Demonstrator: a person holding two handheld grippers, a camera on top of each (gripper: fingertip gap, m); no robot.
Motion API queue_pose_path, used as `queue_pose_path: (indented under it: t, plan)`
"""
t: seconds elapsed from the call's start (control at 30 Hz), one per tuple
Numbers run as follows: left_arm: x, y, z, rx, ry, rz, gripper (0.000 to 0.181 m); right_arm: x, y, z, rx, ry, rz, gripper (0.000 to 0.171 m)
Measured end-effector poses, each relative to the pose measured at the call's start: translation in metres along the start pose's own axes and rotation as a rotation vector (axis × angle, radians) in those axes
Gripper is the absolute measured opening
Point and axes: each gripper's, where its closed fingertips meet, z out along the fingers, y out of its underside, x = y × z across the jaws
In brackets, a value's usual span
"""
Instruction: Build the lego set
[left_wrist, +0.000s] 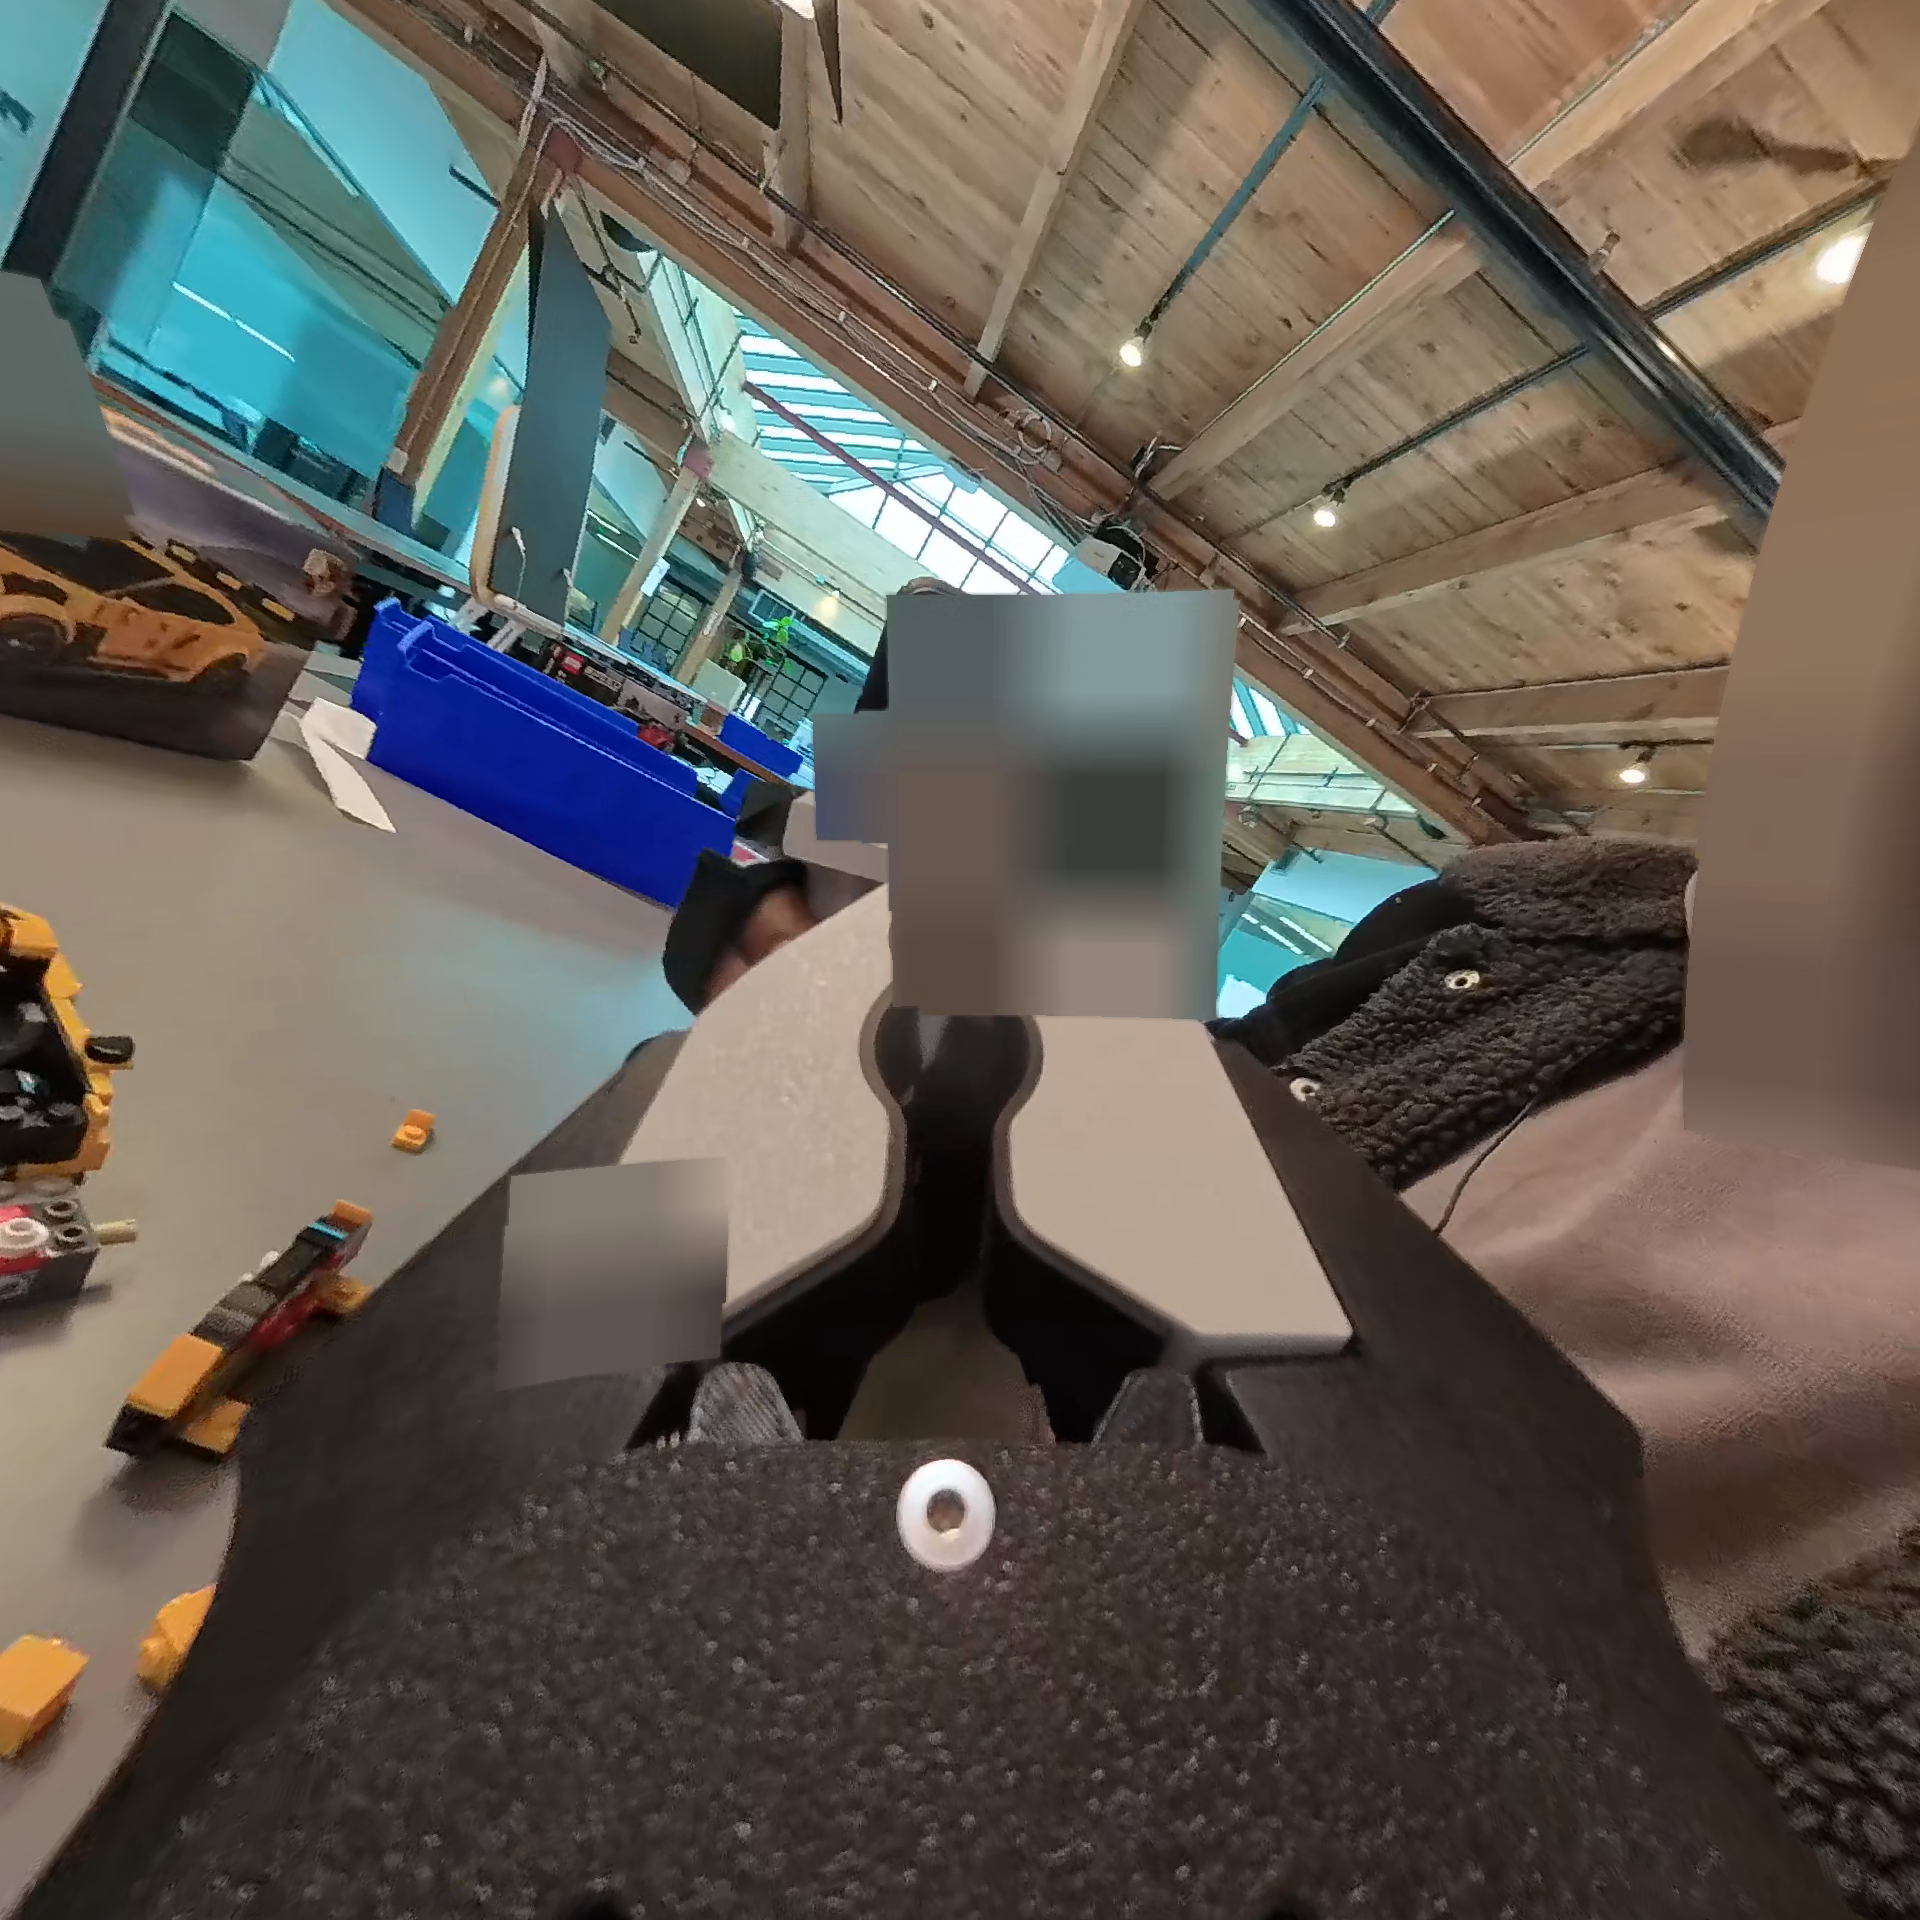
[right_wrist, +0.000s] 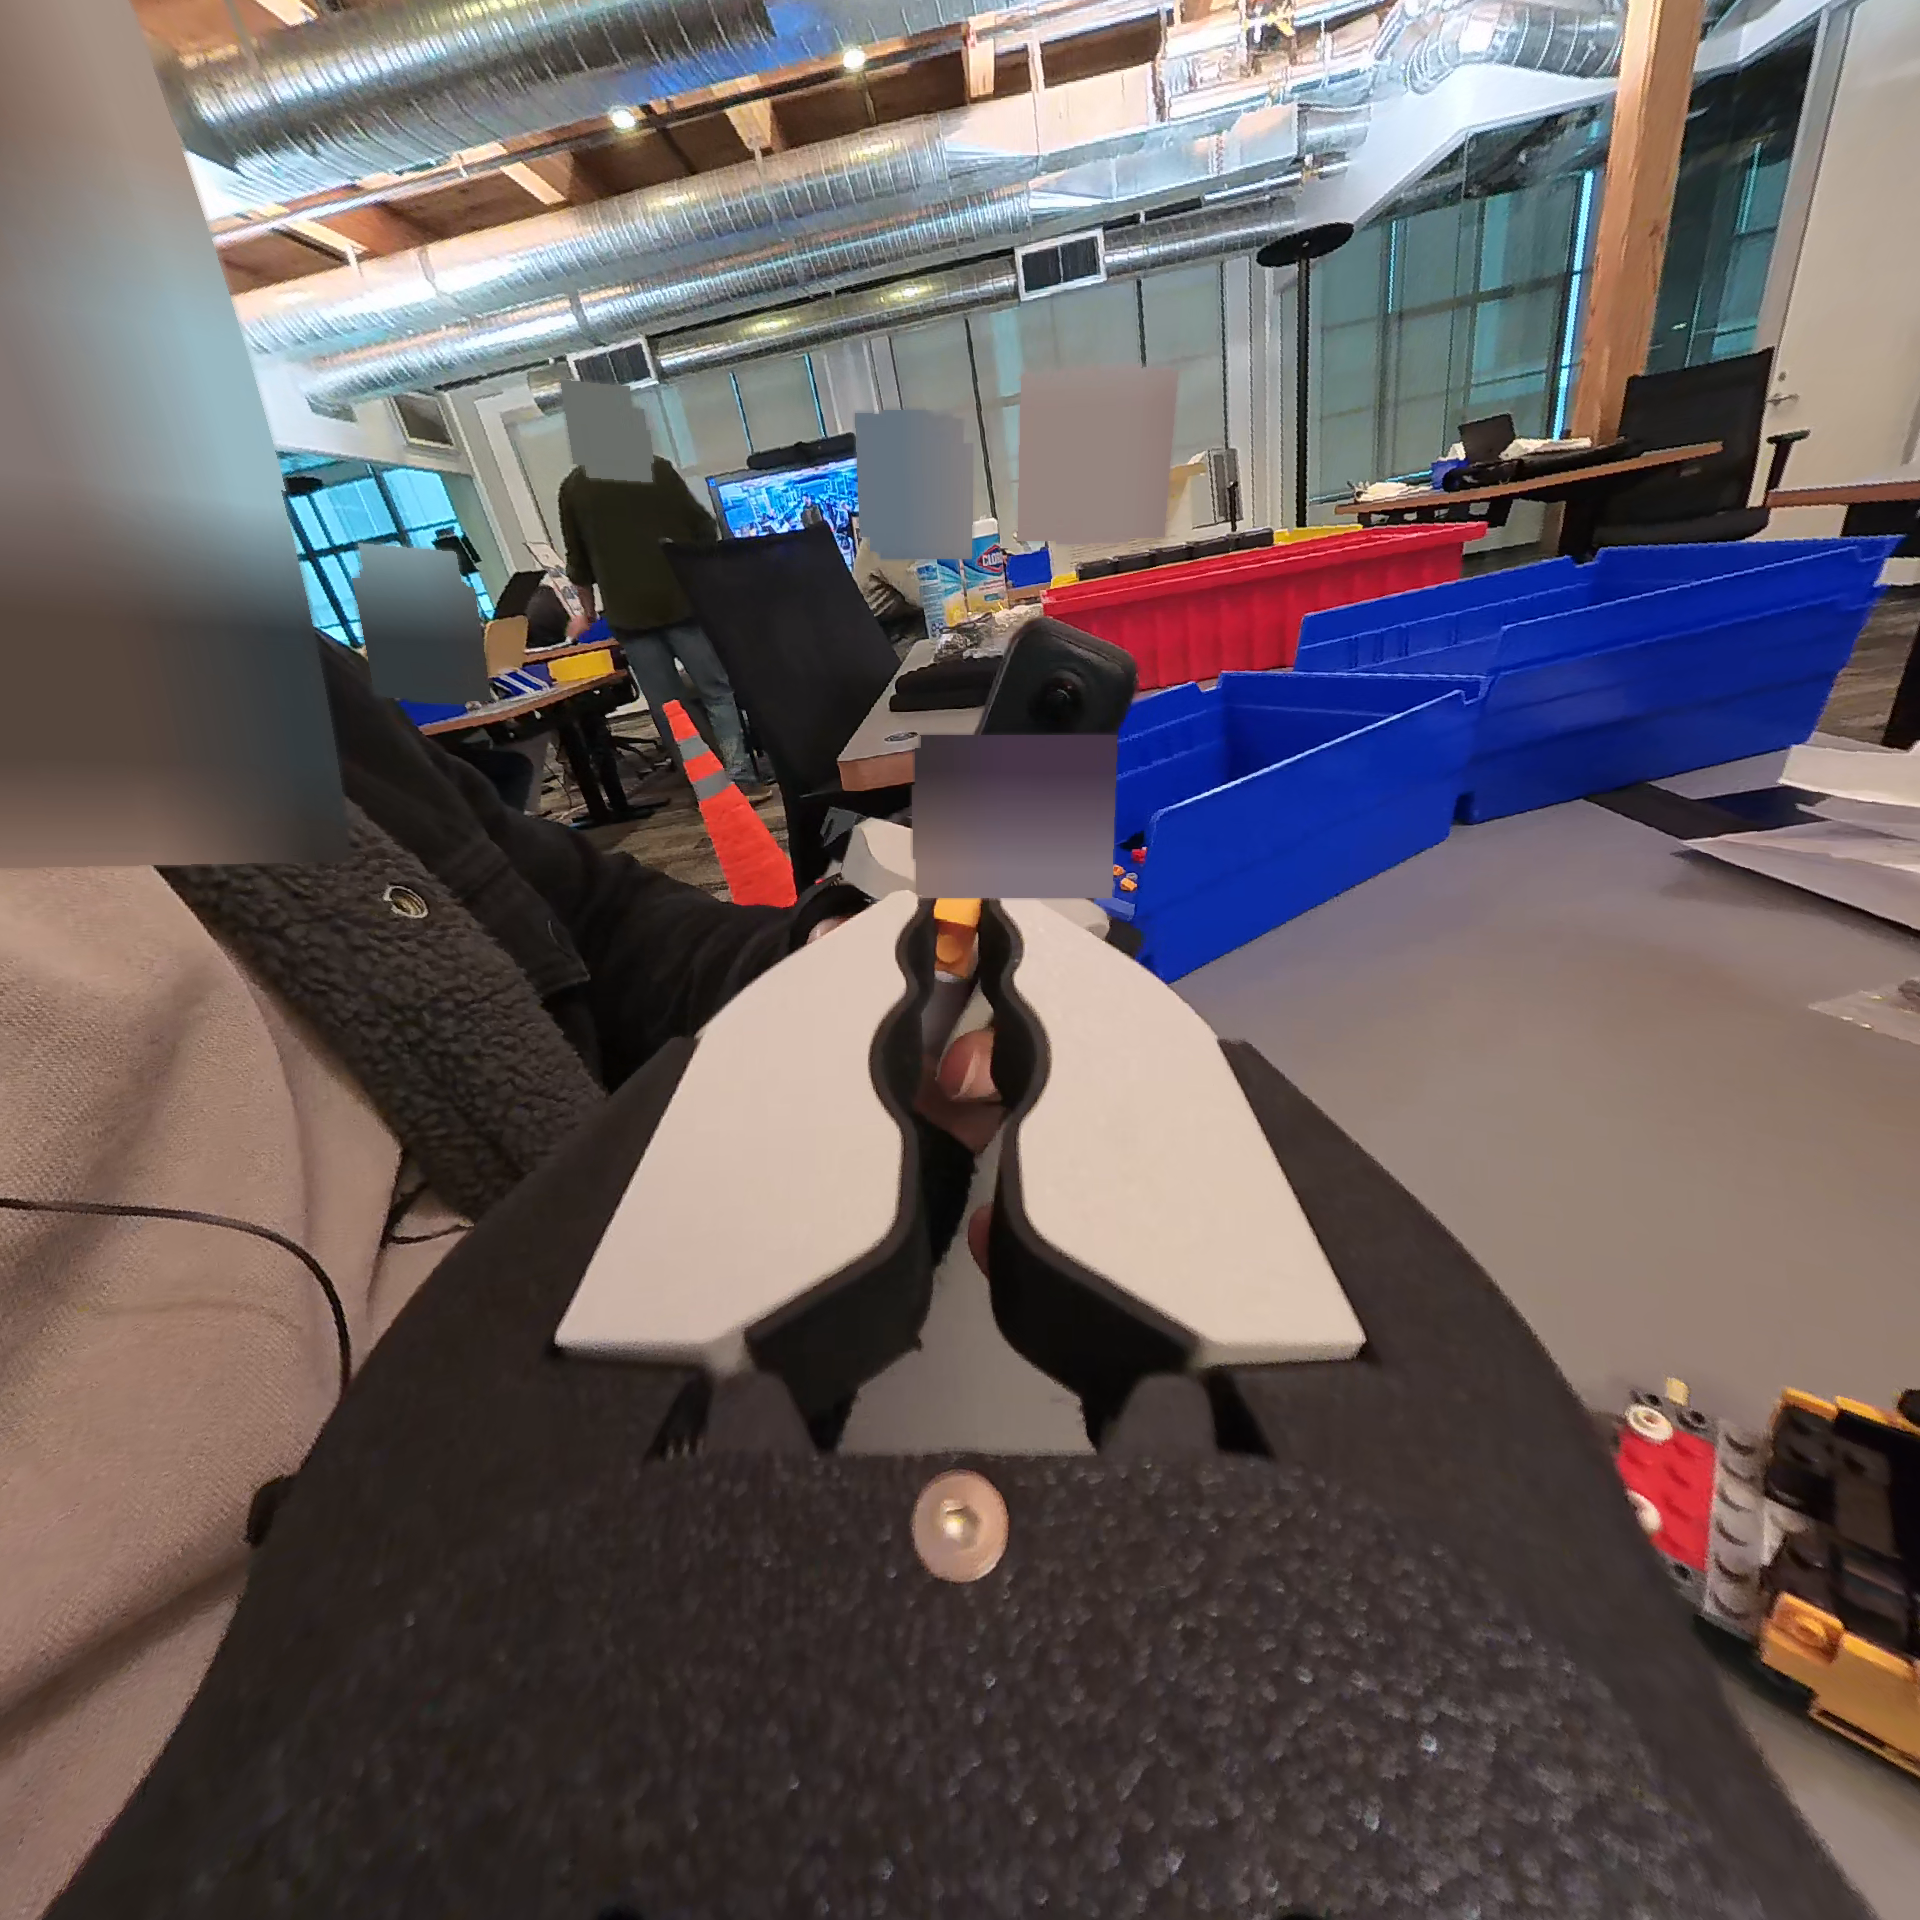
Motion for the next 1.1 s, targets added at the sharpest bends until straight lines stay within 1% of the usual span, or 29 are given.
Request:
queue_pose_path:
  t: [0.57, 0.73, 1.0, 1.1]
  plan:
    - [0.015, -0.001, 0.002, -0.031, -0.096, 0.467, 0.009, -0.014, -0.007, 0.002, 0.065, -0.049, 0.016, 0.008]
    - [0.015, -0.001, 0.002, -0.034, -0.087, 0.457, 0.009, -0.015, -0.007, 0.002, 0.062, -0.05, -0.005, 0.008]
    - [0.02, 0.002, 0.003, -0.032, -0.025, 0.357, 0.01, -0.019, -0.006, 0.001, 0.053, -0.065, -0.048, 0.009]
    - [0.02, 0.003, 0.003, -0.037, -0.016, 0.348, 0.01, -0.02, -0.006, 0.0, 0.049, -0.069, -0.059, 0.009]
